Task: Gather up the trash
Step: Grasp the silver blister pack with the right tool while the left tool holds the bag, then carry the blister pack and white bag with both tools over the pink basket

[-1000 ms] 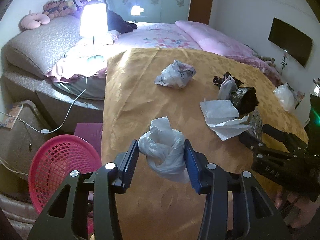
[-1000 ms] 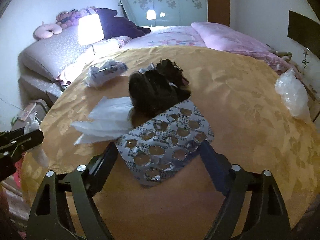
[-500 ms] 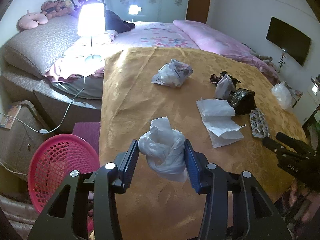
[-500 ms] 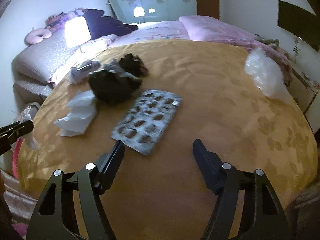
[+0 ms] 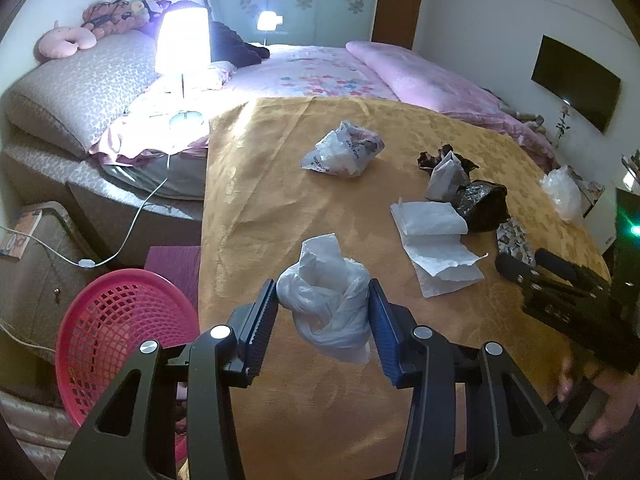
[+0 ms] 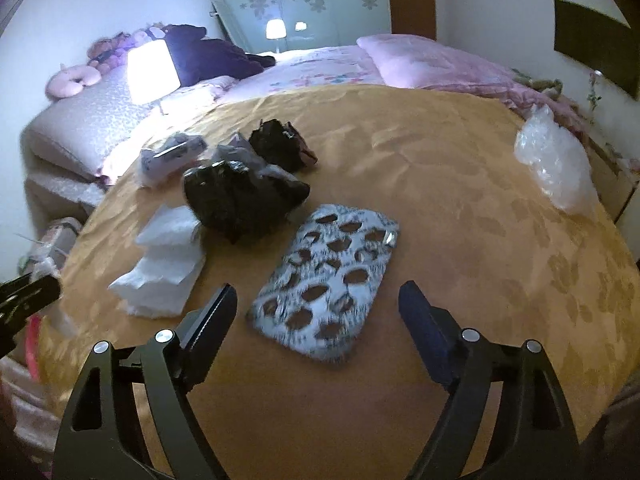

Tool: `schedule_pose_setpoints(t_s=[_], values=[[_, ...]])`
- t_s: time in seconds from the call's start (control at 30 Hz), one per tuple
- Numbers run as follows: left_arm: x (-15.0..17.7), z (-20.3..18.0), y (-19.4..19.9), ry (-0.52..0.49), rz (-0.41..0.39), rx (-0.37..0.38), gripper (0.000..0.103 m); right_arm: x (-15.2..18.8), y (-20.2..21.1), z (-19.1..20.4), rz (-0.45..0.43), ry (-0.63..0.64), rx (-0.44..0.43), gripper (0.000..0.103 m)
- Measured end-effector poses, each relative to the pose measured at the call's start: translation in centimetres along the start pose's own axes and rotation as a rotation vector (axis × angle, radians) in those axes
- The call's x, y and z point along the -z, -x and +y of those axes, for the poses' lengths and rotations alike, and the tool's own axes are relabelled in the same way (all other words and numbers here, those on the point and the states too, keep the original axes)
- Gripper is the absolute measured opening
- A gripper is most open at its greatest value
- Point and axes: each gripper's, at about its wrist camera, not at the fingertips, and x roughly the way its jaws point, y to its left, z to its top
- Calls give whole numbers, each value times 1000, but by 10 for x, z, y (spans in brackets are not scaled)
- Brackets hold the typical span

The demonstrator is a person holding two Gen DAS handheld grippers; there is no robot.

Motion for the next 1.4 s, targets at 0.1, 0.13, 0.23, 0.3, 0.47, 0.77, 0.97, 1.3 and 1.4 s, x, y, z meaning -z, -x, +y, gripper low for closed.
schedule_pose_setpoints(t_s=[0.1, 0.13, 0.23, 0.3, 0.47, 0.77, 0.97, 1.3, 1.4], values=[[0, 0, -1, 1, 3, 0, 43, -2, -5, 5, -6, 35, 45, 80], [0, 0, -1, 1, 3, 0, 43, -1, -5, 5, -11, 39, 46, 80], [0, 0, -1, 1, 4, -1, 43, -1, -4, 2, -14, 42, 43, 73], [0, 0, -1, 1, 4, -1, 43, -1, -2, -1, -13, 42, 42, 67], [0, 0, -1, 1, 6, -1, 43, 2, 1, -9, -19, 34, 27, 56], [1, -1, -2, -2, 11, -1, 43, 10, 17, -21, -28, 3, -21, 56], [1, -4, 2, -5, 5, 2, 43, 10, 37, -21, -63, 4, -49, 56], [7, 8, 24, 5, -16, -11, 43, 12, 59, -7, -94, 22, -97, 56], [8, 13, 32, 15, -27, -16, 43, 10, 65, -2, -106, 30, -113, 56]])
